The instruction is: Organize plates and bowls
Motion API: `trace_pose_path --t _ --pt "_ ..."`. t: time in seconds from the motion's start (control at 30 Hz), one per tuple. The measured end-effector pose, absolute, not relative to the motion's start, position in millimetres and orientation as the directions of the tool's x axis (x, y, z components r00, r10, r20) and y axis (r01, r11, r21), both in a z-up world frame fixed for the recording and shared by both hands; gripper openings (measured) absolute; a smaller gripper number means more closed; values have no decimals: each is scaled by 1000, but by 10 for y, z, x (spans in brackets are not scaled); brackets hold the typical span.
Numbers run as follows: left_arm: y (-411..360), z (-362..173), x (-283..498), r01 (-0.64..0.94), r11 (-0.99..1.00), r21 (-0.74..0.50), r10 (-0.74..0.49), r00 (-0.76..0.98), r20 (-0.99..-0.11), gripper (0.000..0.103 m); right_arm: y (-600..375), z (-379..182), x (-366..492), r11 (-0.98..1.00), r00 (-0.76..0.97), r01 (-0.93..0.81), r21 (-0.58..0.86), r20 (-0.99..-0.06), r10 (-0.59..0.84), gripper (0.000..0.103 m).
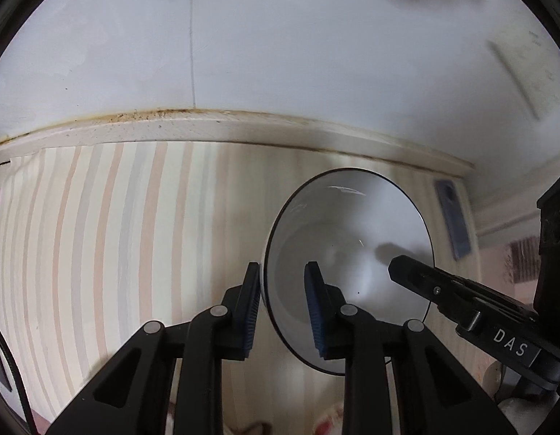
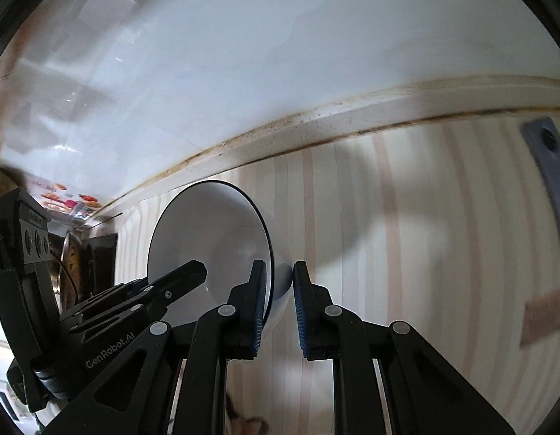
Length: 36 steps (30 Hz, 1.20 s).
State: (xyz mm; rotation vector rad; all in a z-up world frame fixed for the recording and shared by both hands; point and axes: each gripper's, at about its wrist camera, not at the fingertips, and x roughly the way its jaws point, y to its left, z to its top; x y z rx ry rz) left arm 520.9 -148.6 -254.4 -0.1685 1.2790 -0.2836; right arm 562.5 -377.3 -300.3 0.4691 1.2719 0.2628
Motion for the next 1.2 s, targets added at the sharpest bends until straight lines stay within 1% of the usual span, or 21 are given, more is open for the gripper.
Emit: trace_pose_path --t 0.2,0.37,0.5,0.67,0.8,1.0,1.2 --pt "-1576 -2215 4770 184 941 -283 -325 265 -908 22 -3846 -2626 5008 885 313 79 458 -855 414 17" --pt "-1779 -2157 4379 222 932 -286 -338 249 -908 22 -3966 -2428 4471 891 327 93 445 -858 395 17" --pt "-1823 -2145 4114 246 926 -286 -343 235 -909 22 -4031 -2414 4089 887 323 116 447 -861 392 17" --pt "-1897 -2254 3831 269 917 -295 -349 186 -918 22 -4087 -2510 3703 880 308 145 453 -866 395 17" --pt "-1987 -2397 3709 291 916 -277 -331 155 -931 22 -4150 -2708 3497 877 278 173 448 -877 393 17" --pt "-2104 -2663 3643 312 917 -247 -293 108 -950 22 -4175 -2992 3381 882 242 201 426 -894 377 17" --pt "-2180 -2823 3598 338 916 -217 -259 84 -962 22 -4178 -3133 3327 888 223 213 408 -905 363 17"
